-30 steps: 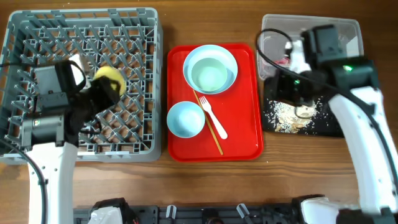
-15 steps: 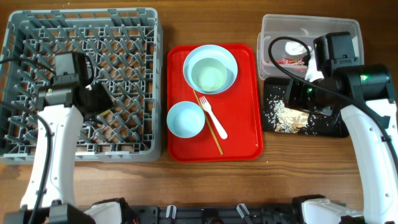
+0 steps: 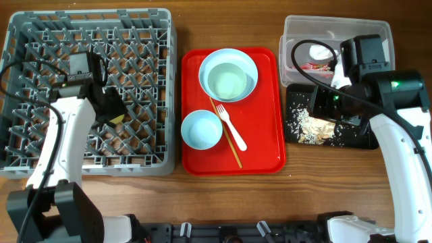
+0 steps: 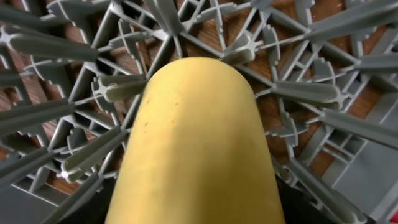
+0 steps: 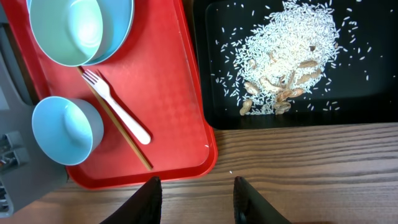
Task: Sort waste into correct bins and load items into the dishwasher rack
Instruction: 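Move left gripper from rack toward the light-blue bowl on tray, then grasp the light-blue bowl with left gripper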
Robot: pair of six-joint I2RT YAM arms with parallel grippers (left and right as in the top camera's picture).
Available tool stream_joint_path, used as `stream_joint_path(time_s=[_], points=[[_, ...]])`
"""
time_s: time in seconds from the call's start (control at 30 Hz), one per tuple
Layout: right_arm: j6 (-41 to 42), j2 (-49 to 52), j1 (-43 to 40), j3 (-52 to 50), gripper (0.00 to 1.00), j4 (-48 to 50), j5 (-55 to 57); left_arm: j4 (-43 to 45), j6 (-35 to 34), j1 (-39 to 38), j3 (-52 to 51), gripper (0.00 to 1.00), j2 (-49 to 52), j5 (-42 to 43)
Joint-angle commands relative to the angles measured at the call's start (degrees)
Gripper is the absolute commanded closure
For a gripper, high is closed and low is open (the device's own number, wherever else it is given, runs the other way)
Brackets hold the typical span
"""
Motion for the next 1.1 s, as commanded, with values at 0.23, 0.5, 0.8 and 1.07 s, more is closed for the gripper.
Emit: stream_joint_path(time_s=[0.23, 0.5, 0.8, 1.07], points=[[-0.6, -0.2, -0.1, 0.9, 0.62, 0.0, 0.2, 1.9, 0.2, -6.0, 4.6, 0.00, -5.8, 6.7], [-0.6, -0.2, -0.1, 0.9, 0.62, 0.0, 0.2, 2.8, 4.5, -29.8, 4.5, 0.00, -4.3, 8.3], [-0.6, -0.2, -0.1, 0.9, 0.61, 0.4, 0.2, 3.0, 4.5, -44.6, 4.5, 0.07, 7.5, 8.3], [-0.6, -0.2, -0.1, 0.9, 0.61, 0.6, 0.2, 4.5, 4.5, -49.0, 4.5, 0.32, 17.7, 8.3]])
